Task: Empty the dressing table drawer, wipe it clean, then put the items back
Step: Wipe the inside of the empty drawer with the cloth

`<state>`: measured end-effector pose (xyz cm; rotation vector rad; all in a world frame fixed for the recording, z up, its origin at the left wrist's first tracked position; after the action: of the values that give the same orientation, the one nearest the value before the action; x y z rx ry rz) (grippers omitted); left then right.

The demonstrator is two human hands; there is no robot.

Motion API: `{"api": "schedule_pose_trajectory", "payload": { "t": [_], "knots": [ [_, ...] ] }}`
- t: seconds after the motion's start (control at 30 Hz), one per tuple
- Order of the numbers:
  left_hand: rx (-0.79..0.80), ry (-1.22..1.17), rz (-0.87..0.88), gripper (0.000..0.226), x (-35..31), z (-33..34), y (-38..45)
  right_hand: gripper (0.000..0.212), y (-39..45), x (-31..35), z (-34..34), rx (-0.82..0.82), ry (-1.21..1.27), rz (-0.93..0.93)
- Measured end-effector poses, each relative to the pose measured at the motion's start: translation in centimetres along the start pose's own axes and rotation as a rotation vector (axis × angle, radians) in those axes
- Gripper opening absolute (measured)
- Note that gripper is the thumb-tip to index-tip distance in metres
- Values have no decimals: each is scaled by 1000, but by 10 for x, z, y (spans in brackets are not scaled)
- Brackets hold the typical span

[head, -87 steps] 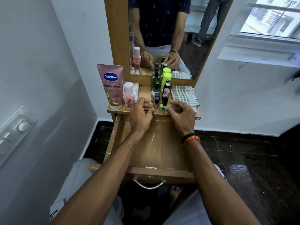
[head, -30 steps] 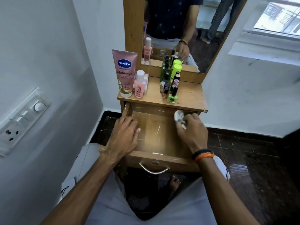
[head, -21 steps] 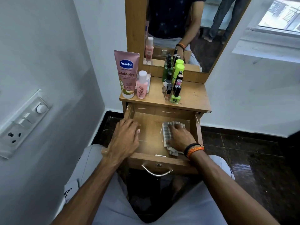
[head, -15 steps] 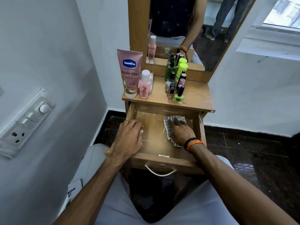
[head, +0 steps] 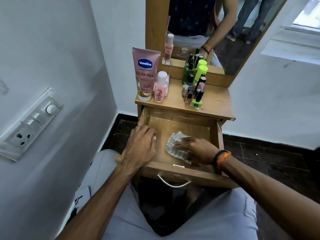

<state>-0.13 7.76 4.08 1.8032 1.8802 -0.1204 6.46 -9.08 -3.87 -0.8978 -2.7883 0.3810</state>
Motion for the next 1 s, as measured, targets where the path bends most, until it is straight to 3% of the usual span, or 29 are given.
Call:
{"api": "schedule_pose_trajectory", "payload": {
  "t": [0.17, 0.43, 0.6, 0.77, 0.93, 1.0],
  "knots": [
    [-2, -16, 2, 27, -1, 0, -1, 65, 8, -40, -2, -27, -78, 210],
    [-10, -46, 3, 26, -3, -3, -2, 59, 89, 16, -35, -201, -80, 91],
    [-3, -61, -1, 27, -2, -4, -2, 61, 125, 50, -44, -215, -73, 94],
    [-8, -67, -5, 28, -1, -3, -1, 53, 96, 29, -41, -232, -129, 112],
    [-29, -97, -28, 27, 3, -4, -3, 44, 24, -25, -28, -273, -76, 417],
    [-34, -103, -40, 26, 3, -3, -3, 42, 20, -24, -21, -254, -60, 416]
  ]
}}
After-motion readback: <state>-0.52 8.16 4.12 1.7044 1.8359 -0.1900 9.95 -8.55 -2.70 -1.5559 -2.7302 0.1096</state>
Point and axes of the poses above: each hand's wrist, its own y-axis towards the middle knuckle, its own z-axis out of the palm, x = y × z, the point moved 10 cm from there along y, towards the middle knuckle, and after that the axes turned 3 degrees about -x, right-handed, at the moved point
